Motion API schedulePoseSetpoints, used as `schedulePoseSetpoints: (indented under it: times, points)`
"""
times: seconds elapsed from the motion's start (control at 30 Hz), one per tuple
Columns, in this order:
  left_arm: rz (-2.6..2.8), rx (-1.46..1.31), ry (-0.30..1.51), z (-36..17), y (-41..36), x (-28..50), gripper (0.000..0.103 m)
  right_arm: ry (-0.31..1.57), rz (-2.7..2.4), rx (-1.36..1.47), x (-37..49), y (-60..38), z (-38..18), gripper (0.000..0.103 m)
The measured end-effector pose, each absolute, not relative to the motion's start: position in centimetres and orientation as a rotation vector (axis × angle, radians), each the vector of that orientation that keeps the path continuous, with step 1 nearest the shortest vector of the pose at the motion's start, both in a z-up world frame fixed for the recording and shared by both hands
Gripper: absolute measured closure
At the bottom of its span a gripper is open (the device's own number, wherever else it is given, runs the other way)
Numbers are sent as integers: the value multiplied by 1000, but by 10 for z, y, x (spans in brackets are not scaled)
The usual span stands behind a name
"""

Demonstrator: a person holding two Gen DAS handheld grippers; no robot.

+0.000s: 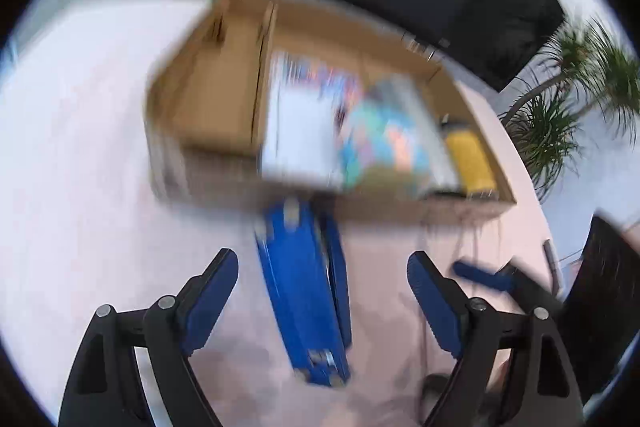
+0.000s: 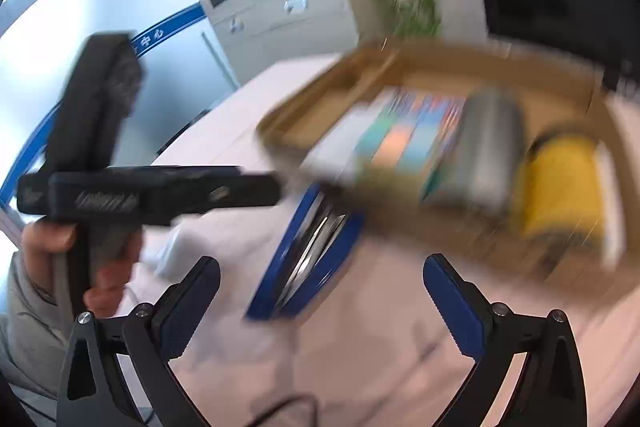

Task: Organize rigid objects
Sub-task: 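Grasp the blue stapler with the right gripper and lift it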

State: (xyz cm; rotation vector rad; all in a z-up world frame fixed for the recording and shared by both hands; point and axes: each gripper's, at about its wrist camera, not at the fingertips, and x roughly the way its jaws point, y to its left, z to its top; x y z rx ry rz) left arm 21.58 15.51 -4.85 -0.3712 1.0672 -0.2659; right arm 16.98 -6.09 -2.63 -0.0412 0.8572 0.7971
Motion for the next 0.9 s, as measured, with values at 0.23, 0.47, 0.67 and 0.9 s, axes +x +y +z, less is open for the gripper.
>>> schedulePoseSetpoints:
  times: [0.23, 0.47, 0.67, 0.9]
  points:
    - [-303, -455, 1199, -97, 147, 227, 50, 944, 768, 117, 165, -32, -79, 22]
    - [-329, -476, 1202, -98, 135, 209, 68, 976, 702, 167, 176, -32, -95, 48]
    - [-437, -519, 1207, -96, 69, 186, 68, 967, 627, 95, 159, -84, -87, 60]
    - [-649, -568, 1217, -100, -4, 188, 71, 905, 400, -131, 149, -162, -75, 73]
